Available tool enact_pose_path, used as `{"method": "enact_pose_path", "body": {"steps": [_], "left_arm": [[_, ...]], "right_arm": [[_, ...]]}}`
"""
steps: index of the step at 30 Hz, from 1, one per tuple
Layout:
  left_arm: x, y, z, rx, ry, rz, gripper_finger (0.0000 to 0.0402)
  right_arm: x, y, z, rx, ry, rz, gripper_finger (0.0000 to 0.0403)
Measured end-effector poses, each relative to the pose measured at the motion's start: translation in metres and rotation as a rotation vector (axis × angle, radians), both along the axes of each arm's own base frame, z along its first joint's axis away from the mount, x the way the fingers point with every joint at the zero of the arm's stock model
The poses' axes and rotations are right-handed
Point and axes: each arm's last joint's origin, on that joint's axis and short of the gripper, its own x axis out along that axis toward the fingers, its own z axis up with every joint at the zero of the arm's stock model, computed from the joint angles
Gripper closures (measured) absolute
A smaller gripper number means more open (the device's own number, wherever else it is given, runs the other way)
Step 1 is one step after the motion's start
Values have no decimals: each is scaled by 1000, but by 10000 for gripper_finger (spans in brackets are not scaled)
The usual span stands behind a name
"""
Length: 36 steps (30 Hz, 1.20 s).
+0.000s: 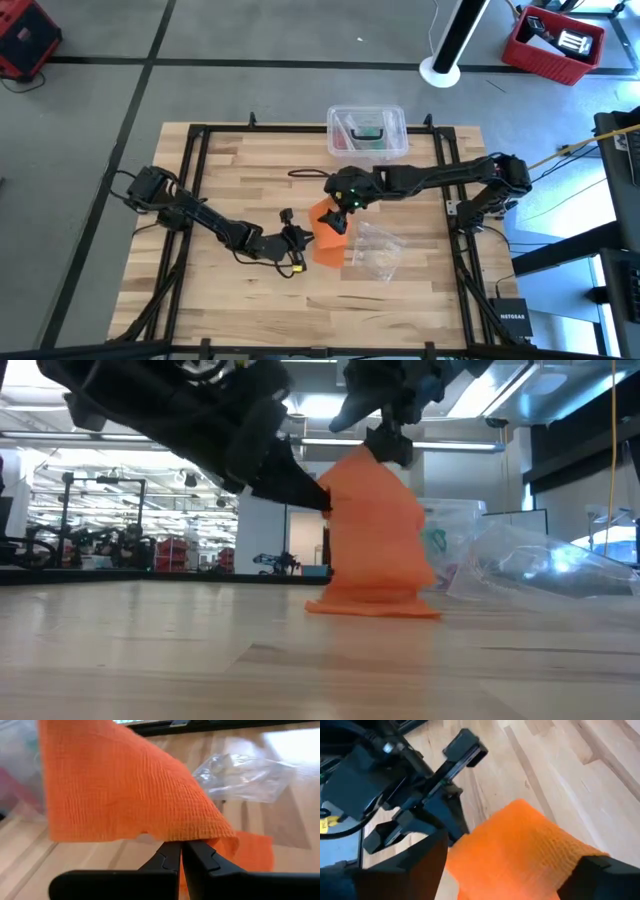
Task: Roll bandage
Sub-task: Roll the orange bandage
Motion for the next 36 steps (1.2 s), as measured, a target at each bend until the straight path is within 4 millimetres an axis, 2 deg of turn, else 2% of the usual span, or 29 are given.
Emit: {"method": "enact_pose_path", "body": {"steps": [9, 15, 21, 30, 33, 36], "left_arm": [[-1, 14, -12, -75, 69, 93, 402], [0, 17, -11, -87, 59, 106, 402], [-1, 15, -12, -107, 60, 98, 402], [-1, 13, -12, -104, 61, 86, 402], [-1, 13, -12, -103, 63, 86, 402], [-1, 13, -12, -104, 60, 85, 402]], "right_arm": [[-5, -1, -11, -6, 112, -31, 90], [5, -4, 0, -72, -35, -113, 90], [-7, -5, -11, 57, 136, -8, 90], [-5, -11, -5, -115, 76, -89, 90], [-17, -9, 2, -123, 167, -25, 90], [-38, 4, 8, -162, 272, 81, 90]]}}
